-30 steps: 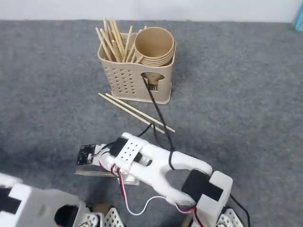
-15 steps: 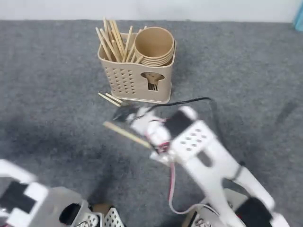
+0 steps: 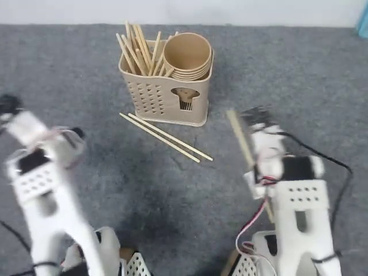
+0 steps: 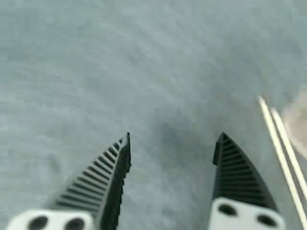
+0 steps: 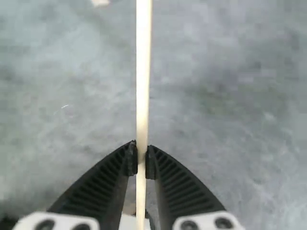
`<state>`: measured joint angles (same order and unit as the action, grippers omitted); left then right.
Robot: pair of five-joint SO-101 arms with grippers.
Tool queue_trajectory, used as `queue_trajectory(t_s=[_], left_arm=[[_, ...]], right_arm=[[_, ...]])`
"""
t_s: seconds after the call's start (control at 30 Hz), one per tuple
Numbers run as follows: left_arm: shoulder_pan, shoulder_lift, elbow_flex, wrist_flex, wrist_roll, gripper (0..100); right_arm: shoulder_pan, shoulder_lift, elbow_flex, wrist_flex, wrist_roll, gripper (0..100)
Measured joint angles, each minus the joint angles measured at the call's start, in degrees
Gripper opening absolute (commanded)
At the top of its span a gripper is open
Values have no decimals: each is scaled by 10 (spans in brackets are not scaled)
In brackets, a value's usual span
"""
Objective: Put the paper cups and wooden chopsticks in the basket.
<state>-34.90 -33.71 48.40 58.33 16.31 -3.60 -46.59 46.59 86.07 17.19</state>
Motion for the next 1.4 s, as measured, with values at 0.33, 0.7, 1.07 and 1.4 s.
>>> queue_trajectory(t_s=[0.33,0.7,1.07,1.4], left_arm=[[185,-107,159,-18,-1,261],[187,-109,261,-165,-81,261],[187,-110,266,-165,-81,264],[187,-110,269,-165,-81,264]], right_arm=[[207,16,48,-99,0,8],[221,97,92,-231,0,9],[221,236,92,-316,0,187],[221,274,13,-277,0,129]])
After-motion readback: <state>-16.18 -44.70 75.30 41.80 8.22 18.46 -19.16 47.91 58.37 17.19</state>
